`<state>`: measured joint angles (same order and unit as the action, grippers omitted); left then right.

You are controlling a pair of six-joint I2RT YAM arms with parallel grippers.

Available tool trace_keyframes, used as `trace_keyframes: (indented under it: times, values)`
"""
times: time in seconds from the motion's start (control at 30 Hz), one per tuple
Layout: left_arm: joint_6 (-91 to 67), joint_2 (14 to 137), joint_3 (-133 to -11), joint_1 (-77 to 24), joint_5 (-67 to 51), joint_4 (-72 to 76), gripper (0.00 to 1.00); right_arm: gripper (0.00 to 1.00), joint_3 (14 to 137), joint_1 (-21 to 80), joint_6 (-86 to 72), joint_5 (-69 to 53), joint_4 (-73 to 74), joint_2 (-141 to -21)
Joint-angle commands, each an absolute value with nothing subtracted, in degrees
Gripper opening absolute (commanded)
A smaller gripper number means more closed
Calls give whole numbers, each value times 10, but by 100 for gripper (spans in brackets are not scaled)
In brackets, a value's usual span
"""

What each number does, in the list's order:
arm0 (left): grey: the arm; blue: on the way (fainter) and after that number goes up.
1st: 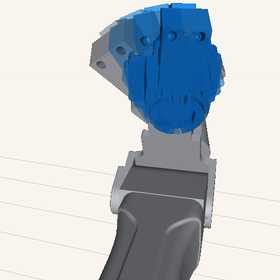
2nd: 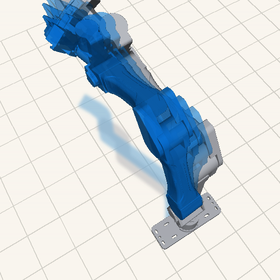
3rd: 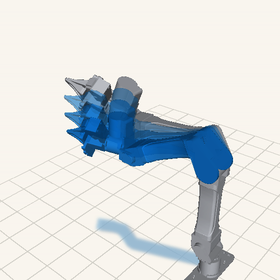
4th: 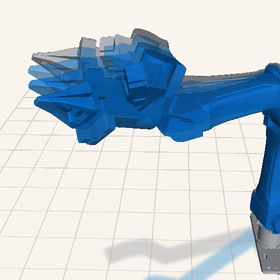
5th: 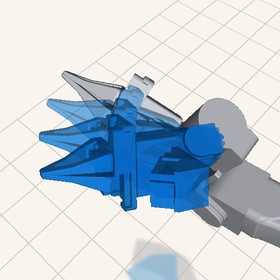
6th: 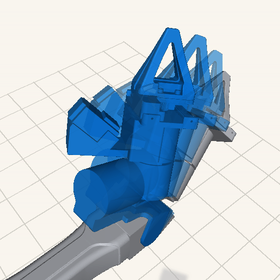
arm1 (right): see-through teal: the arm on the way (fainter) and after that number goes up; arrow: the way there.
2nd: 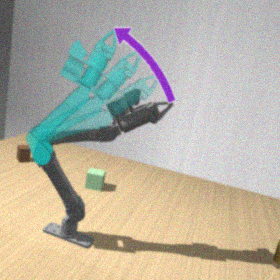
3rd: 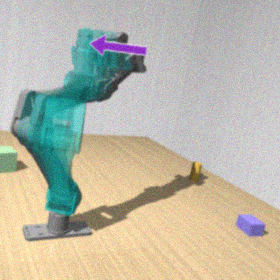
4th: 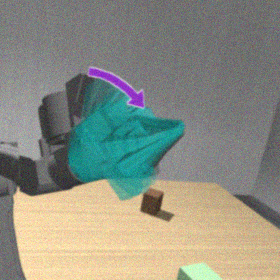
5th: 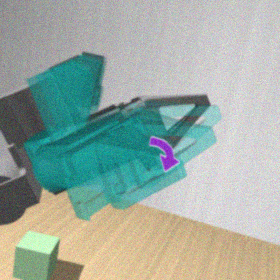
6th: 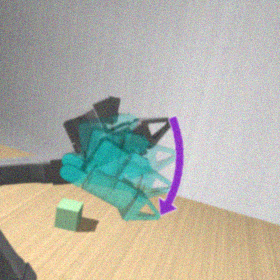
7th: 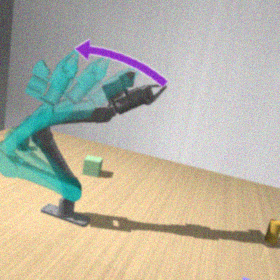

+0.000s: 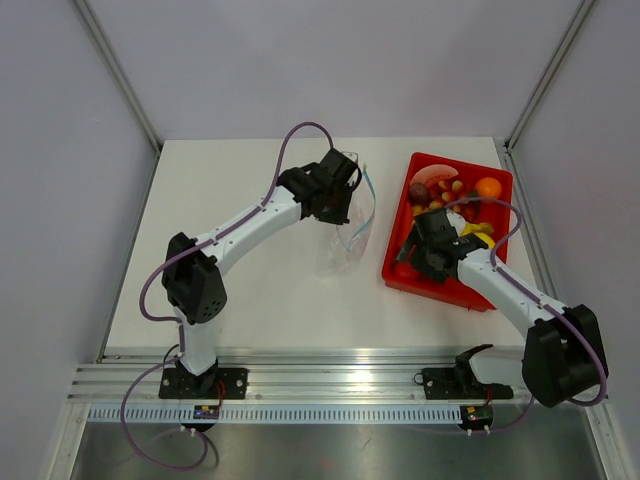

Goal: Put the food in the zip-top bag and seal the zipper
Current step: Pick up the fake fruit from the bin, then place the fake fruit in the zipper food storage bag.

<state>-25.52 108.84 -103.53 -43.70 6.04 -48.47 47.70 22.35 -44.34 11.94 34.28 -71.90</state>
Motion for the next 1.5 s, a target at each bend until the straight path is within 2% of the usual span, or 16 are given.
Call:
trace_keyframes:
  times: [0.0, 0.1, 0.33, 0.47, 0.5, 0.6, 1.03, 1.47]
  values:
    - [-250, 1093, -1056, -444, 69, -477, 0, 83, 476, 221, -430, 81, 299, -741]
    - [-247, 1094, -1056, -446, 66, -477, 0, 87, 484, 221, -425, 79, 294, -768]
    - [-243, 1092, -1059, -448, 66, -477, 0, 86, 487, 221, -418, 83, 271, -822]
    - [-243, 1096, -1063, -450, 59, -480, 0, 71, 486, 221, -422, 90, 271, -819]
    - [-243, 1096, -1064, -451, 60, -481, 0, 62, 483, 221, -423, 91, 273, -812]
    - [-243, 1103, -1074, -454, 69, -491, 0, 48, 485, 221, -425, 110, 295, -773]
    - [-222, 1123, -1135, -460, 77, -523, 0, 47, 576, 221, -401, 156, 398, -621]
    - [-221, 1121, -1115, -461, 40, -506, 0, 46, 714, 237, -409, 72, 368, -640]
